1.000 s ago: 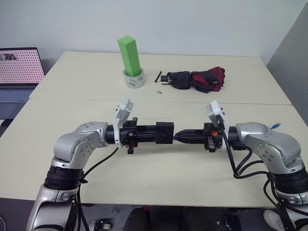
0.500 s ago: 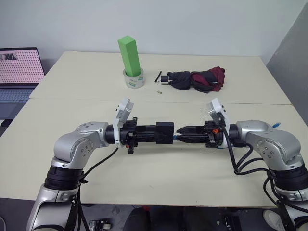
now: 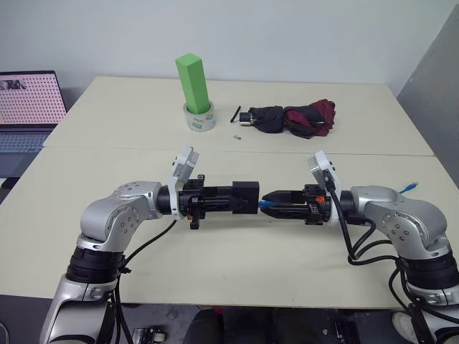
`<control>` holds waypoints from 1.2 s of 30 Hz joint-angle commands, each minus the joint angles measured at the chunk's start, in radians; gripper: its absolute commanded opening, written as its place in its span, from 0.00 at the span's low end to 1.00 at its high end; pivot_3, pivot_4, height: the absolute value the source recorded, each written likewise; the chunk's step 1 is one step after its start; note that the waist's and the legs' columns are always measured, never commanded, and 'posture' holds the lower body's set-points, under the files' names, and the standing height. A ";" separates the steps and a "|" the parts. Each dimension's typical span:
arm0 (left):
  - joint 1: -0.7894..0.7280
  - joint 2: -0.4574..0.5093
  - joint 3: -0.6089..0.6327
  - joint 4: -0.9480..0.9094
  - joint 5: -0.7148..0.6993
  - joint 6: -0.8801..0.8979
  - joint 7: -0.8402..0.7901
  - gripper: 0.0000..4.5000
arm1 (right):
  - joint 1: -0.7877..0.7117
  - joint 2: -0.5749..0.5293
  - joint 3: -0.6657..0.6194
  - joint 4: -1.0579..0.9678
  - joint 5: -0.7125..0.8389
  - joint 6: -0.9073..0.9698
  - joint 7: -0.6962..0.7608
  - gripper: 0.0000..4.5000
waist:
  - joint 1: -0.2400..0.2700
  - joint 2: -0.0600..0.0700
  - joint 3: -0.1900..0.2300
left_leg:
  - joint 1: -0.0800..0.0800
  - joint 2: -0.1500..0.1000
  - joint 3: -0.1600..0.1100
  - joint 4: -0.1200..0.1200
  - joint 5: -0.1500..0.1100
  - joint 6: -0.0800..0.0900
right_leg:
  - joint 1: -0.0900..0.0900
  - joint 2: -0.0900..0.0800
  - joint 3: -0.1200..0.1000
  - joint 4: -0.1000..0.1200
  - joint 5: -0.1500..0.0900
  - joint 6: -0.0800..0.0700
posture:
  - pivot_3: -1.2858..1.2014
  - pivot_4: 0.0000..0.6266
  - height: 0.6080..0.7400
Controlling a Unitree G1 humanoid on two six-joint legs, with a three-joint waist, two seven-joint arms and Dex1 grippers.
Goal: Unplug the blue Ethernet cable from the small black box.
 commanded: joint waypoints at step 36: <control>0.077 0.095 0.009 0.012 0.127 -0.164 -0.070 0.18 | -0.001 -0.118 -0.021 0.171 -0.166 -0.176 0.021 0.02 | 0.000 0.000 0.000 | 0.000 0.000 0.000 0.000 -0.002 0.003 | 0.000 0.000 0.000 -0.001 0.000 0.000 | 0.52 0.24 1.00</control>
